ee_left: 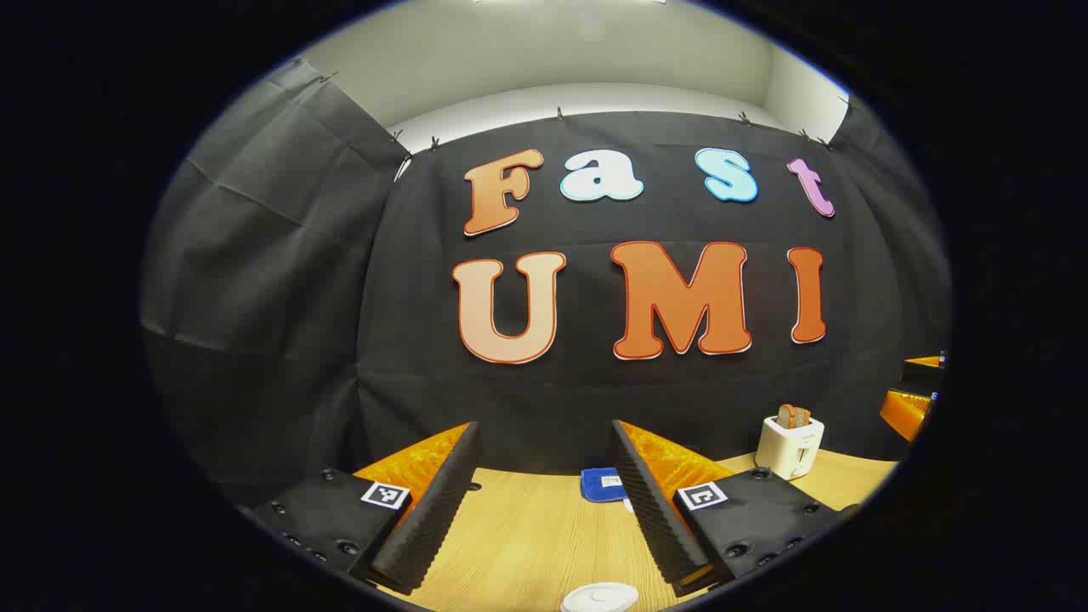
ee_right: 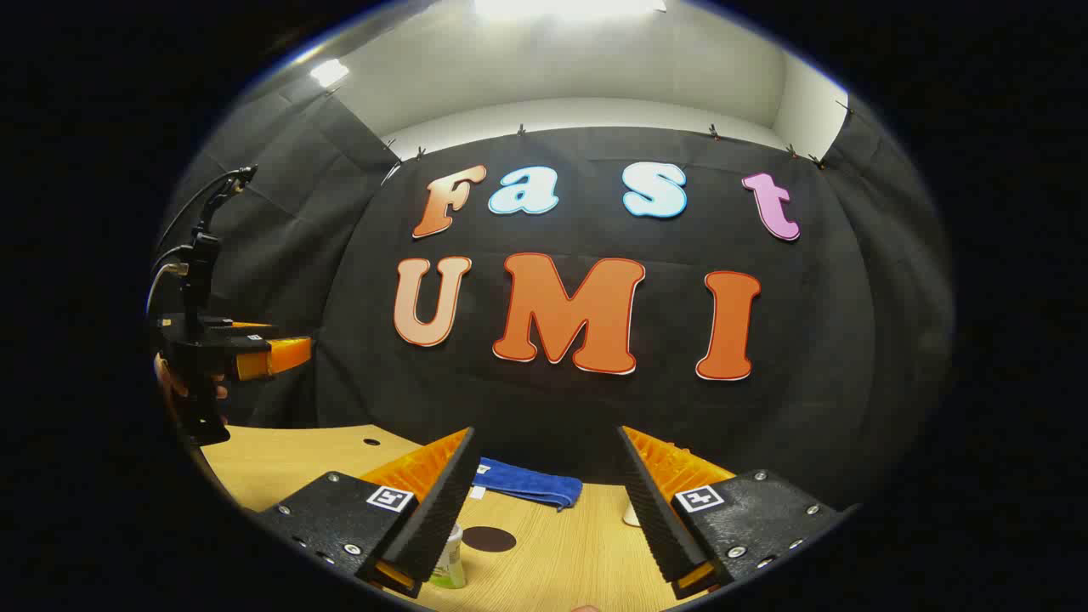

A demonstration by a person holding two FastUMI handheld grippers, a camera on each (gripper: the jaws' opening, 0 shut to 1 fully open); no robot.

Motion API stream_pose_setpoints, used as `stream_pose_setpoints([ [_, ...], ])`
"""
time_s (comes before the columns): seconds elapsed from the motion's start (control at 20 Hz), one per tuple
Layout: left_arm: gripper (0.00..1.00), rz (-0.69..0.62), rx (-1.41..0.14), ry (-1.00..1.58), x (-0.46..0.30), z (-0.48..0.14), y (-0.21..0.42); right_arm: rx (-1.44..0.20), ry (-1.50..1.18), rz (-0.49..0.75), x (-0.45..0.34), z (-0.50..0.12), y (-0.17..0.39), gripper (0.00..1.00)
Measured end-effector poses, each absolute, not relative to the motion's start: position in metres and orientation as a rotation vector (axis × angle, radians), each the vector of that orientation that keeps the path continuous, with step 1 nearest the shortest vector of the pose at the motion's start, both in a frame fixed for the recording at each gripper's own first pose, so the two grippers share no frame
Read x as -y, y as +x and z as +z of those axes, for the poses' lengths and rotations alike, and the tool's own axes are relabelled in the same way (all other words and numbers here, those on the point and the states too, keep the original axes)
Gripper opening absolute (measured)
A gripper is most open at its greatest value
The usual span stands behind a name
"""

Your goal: Open the teacup lid with one hand, grasp the water bottle and pour water into the teacup with the other hand; after pouring, place the water bottle on the coaster and then close the teacup lid.

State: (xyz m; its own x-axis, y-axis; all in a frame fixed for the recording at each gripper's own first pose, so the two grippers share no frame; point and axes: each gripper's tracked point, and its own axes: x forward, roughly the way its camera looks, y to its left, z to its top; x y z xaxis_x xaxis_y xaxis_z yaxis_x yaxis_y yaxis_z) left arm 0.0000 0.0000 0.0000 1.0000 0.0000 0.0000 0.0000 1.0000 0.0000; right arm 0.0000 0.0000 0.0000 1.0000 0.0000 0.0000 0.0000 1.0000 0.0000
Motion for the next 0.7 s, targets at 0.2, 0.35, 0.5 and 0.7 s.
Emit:
stream_pose_setpoints([
  [0.2, 0.99, 0.003, -0.008, 0.001, -0.002, -0.003, 0.000, -0.003, 0.012, 0.007, -0.002, 0.000, -0.001, 0.96],
  [0.35, 0.99, -0.002, -0.008, 0.007, -0.001, -0.003, 0.000, -0.003, 0.009, 0.014, -0.005, -0.001, 0.000, 0.96],
  [0.5, 0.99, 0.000, 0.012, 0.033, -0.002, 0.005, 0.000, -0.005, 0.005, 0.025, -0.010, -0.001, 0.000, 0.96],
  [0.7, 0.99, -0.016, 0.006, 0.026, 0.005, 0.002, -0.001, 0.001, 0.016, 0.041, -0.014, 0.000, 0.000, 0.96],
])
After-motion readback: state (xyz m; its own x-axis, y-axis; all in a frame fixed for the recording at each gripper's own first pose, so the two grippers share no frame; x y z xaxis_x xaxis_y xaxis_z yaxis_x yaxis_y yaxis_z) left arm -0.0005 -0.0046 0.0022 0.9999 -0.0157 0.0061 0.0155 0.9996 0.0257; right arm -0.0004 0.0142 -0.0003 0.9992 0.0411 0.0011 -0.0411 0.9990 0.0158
